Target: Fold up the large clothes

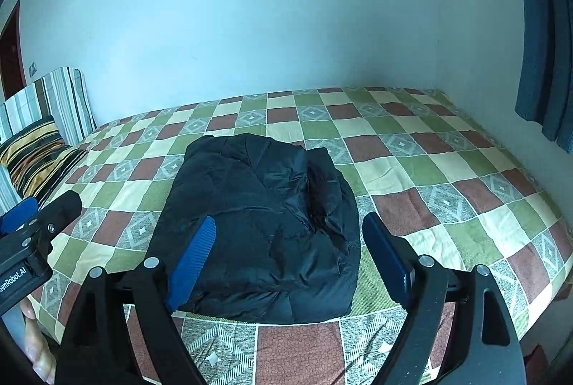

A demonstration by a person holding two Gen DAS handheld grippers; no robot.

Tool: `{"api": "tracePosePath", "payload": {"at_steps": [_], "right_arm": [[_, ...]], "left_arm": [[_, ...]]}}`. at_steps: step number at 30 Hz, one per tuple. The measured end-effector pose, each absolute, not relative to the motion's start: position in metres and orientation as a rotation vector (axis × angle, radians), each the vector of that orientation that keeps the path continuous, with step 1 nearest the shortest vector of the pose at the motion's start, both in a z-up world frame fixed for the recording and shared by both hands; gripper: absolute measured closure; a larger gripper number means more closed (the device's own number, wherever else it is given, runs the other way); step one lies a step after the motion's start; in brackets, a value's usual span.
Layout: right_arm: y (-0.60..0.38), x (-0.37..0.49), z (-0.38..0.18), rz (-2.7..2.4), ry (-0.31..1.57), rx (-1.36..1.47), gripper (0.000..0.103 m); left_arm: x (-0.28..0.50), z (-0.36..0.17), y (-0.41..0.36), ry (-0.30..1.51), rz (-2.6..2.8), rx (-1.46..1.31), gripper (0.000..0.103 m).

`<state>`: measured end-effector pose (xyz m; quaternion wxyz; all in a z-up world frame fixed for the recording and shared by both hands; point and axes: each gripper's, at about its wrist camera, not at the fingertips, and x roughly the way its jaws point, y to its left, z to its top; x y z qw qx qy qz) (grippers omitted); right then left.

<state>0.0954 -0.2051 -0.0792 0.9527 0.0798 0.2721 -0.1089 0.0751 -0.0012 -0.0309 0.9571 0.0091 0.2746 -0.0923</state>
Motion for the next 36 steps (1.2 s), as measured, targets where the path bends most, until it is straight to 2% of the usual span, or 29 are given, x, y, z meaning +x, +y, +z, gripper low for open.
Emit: {"api": "tracePosePath", "payload": {"at_steps": [36], "right_arm": [[-0.201,0.093,-0.076,-0.223,0.545,0.154,0.02]], "left_arm": [[0.061,-0.023,0.002,0.506,-0.175,0.04,0.002]]}}
